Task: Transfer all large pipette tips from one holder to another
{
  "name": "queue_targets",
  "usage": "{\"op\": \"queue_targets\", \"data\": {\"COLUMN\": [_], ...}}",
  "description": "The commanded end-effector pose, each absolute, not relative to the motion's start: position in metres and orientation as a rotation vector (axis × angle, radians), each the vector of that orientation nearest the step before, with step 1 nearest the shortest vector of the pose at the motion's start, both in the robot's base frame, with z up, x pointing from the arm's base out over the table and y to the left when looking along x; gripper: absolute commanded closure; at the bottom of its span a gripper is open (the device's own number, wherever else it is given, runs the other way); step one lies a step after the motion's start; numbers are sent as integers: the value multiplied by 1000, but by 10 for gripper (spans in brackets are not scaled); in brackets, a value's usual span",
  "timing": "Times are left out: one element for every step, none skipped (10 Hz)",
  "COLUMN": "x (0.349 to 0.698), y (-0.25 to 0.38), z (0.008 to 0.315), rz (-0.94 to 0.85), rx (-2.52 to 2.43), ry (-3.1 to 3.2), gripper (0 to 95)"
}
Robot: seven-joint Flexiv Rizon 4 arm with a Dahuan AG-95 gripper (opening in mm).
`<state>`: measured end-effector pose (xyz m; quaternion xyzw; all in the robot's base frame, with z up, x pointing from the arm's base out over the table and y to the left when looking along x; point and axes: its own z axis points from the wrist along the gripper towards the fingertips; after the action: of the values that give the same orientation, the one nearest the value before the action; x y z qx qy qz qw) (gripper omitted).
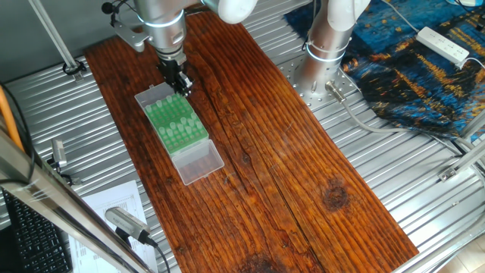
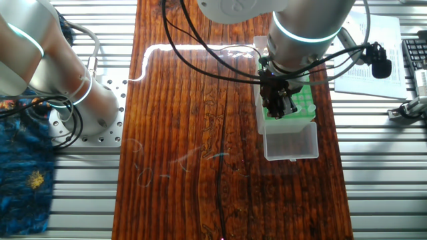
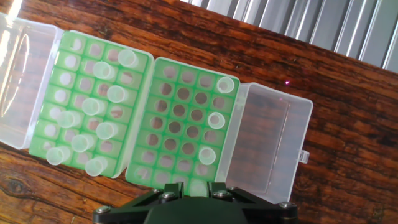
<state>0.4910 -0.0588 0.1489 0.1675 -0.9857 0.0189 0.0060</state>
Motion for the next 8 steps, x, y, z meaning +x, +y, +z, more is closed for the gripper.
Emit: {"op": "queue_targets", "data": {"x": [490,490,490,490,490,489,489,488], "y": [-59,-59,-59,-59,-59,-60,-60,-61], "z": [149,149,149,149,149,149,150,151], "rz": [64,64,65,66,66,66,65,62], "rx": [523,523,525,526,528,530,533,540], "ry": [-3085,-3085,-3085,-3086,-3087,-3088,-3090,-3090], "gripper": [760,950,950,950,950,950,950,950]}}
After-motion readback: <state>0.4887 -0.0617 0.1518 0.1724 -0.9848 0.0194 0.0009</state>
